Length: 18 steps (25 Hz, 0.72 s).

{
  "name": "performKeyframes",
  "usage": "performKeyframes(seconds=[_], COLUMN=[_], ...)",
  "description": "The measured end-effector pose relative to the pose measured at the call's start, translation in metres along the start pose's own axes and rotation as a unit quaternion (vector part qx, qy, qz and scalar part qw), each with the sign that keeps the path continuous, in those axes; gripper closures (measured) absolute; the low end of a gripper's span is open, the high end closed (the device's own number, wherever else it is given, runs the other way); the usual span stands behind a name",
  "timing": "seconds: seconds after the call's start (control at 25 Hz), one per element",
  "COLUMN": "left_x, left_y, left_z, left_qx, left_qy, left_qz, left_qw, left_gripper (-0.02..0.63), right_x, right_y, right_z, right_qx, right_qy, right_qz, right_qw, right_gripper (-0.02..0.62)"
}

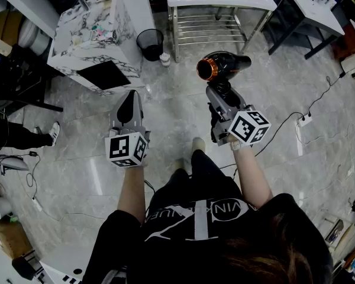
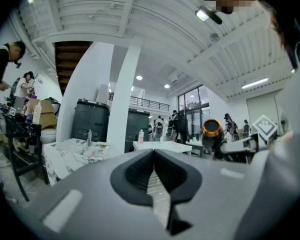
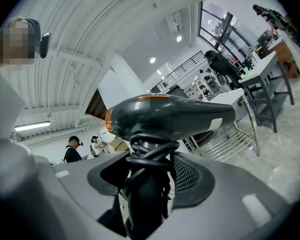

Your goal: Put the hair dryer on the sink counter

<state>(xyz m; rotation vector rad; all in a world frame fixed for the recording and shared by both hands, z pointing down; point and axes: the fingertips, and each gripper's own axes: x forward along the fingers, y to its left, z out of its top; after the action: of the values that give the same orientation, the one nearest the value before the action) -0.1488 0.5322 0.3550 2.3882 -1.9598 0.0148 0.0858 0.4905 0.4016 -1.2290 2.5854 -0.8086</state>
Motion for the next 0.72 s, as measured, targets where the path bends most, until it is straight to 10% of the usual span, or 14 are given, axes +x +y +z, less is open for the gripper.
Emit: performKeyframes(seconds=[0.72], left_x=[0.103], left_y=[-0.022], left_z=[0.012], left_qx=[0.005], left_qy=[-0.008], left_qz=[0.006], left_qw=[0.9999], left_gripper=[0.606], right_x=[0.042], right_y=[-0.079], right_z=[0.052], right_qx=[0.001], right_qy=[-0.003], right_qz=[0.005], right_qw=[1.000], right_gripper=[0.336])
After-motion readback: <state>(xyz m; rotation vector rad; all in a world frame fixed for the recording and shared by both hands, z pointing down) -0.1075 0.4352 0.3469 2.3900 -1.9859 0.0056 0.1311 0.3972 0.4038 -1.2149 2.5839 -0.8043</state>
